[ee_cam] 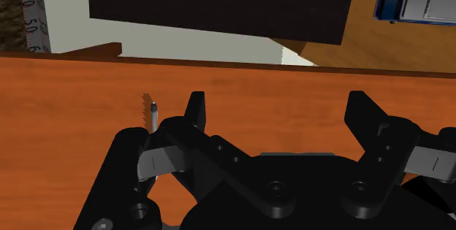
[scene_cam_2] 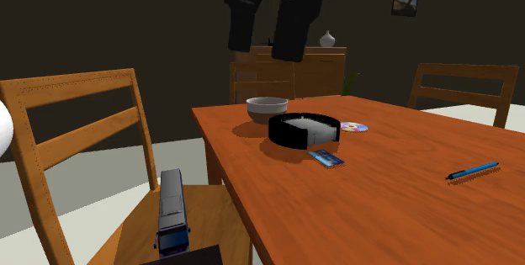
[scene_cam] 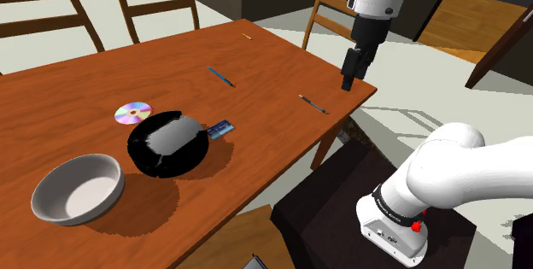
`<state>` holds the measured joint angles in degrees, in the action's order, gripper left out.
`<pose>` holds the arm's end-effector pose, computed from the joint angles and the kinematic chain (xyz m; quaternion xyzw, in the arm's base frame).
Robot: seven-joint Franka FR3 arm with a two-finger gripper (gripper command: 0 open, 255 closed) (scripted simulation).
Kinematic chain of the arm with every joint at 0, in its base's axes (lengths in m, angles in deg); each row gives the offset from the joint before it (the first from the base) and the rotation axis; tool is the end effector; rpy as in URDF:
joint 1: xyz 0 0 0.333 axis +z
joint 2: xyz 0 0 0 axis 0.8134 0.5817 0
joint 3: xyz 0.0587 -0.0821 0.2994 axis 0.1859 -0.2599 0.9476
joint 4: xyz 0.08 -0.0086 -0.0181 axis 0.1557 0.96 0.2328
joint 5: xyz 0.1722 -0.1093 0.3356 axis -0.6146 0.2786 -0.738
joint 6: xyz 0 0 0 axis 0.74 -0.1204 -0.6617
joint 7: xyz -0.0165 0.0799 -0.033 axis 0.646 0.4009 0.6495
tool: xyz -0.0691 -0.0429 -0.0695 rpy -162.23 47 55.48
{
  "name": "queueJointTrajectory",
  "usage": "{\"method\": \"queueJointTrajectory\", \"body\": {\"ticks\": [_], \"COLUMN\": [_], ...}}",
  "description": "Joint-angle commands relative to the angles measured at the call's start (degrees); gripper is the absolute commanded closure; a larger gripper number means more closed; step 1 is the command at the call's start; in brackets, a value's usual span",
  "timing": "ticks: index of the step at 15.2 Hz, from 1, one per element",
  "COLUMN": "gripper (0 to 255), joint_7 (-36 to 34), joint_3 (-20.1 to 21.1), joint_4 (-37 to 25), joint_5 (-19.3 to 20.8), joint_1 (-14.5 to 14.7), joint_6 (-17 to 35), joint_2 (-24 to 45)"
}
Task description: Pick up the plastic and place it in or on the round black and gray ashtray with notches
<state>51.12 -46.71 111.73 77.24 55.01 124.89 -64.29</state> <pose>0.2904 0.0110 0.5511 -0.9944 -0.0624 0.0760 0.0375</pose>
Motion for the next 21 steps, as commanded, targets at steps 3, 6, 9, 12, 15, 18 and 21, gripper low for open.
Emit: {"method": "queueJointTrajectory", "body": {"ticks": [3, 6, 9, 12, 15, 18, 21], "gripper": [0, 0, 0, 0, 0, 0, 0], "joint_7": [4.9, 12.3, 20.0, 28.1, 36.7, 45.9, 55.7], "joint_3": [-1.7, -4.1, -6.5, -8.7, -10.9, -12.9, -14.5], "joint_4": [2.1, 4.5, 5.8, 6.2, 5.5, 4.0, 1.6], "joint_5": [0.0, -0.5, -1.7, -3.8, -6.9, -11.2, -16.7], "joint_1": [1.4, 3.7, 6.3, 9.3, 12.7, 16.4, 20.2], "joint_6": [5.3, 13.2, 20.9, 28.0, 34.4, 39.7, 43.7], "joint_2": [1.6, 4.9, 9.1, 14.1, 19.6, 25.4, 31.2]}}
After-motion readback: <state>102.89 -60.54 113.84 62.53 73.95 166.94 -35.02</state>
